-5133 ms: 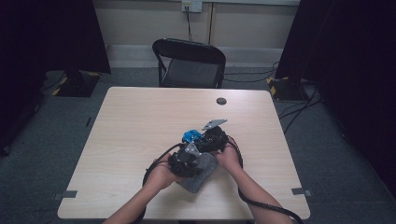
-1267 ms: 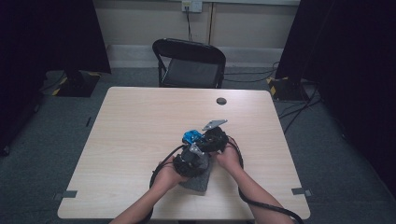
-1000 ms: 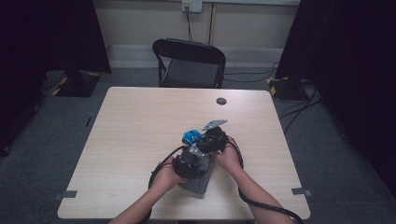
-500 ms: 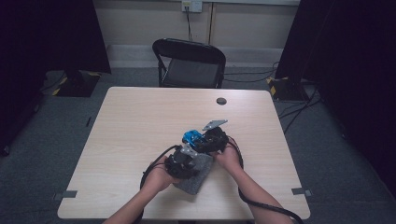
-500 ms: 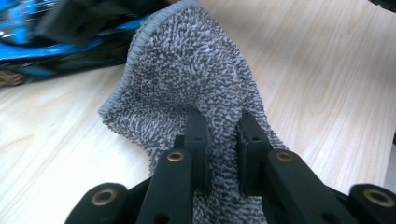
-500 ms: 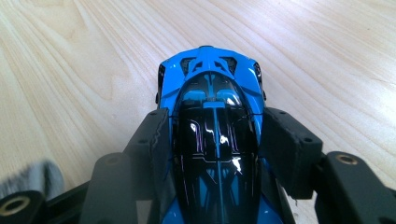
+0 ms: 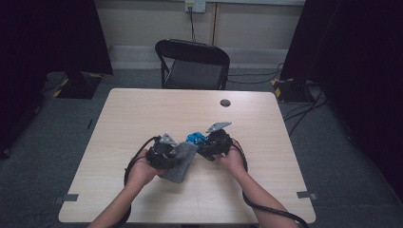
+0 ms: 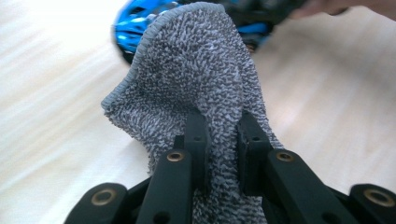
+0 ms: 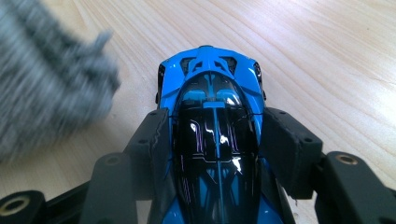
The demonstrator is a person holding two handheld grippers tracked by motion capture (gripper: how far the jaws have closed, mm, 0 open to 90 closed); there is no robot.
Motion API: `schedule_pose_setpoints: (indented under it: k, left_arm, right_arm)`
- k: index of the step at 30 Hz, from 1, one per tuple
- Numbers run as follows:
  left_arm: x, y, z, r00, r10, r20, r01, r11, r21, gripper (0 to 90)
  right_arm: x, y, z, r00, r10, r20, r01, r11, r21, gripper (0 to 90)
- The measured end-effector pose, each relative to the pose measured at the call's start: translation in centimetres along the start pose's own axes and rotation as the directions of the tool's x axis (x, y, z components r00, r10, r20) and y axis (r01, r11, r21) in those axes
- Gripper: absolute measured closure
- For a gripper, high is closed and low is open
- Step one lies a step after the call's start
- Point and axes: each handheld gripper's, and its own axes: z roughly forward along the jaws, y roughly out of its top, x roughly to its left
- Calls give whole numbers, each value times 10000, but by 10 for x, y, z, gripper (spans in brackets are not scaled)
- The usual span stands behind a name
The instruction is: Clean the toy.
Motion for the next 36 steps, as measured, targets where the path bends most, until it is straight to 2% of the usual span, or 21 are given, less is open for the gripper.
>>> schedule_pose_setpoints:
  k: [3,8,10,13,19,23,31,36]
  left_arm:
    - [8,2,0,9994,-88,-343,87,10000,-28,777]
    - [22,4,6,9973,-574,-450,572,9984,-45,776]
    - [26,5,8,9967,-645,-482,646,9979,-4,777]
    - [33,7,12,9948,-678,-766,676,9977,-52,776]
    - [48,6,19,9884,-1136,-1011,1128,9935,-138,777]
    - [55,6,23,9837,-1242,-1303,1233,9923,-152,777]
    - [63,10,37,9766,-1470,-1572,1495,9887,43,777]
    - [59,13,48,9750,-1591,-1552,1632,9865,140,777]
  right_arm:
    - [0,0,0,10000,-2,-4,2,10000,-2,433]
    - [0,0,0,10000,-18,-15,18,10000,28,433]
    - [0,0,0,10000,-26,-21,26,10000,15,433]
    - [0,0,0,10000,-24,-19,25,10000,23,433]
    - [0,0,0,10000,-21,-23,21,10000,25,433]
    - [0,0,0,10000,-42,-33,42,10000,39,433]
    - [0,0,-1,10000,-46,-21,46,10000,31,433]
    - [-1,0,-1,10000,-67,-22,67,10000,36,433]
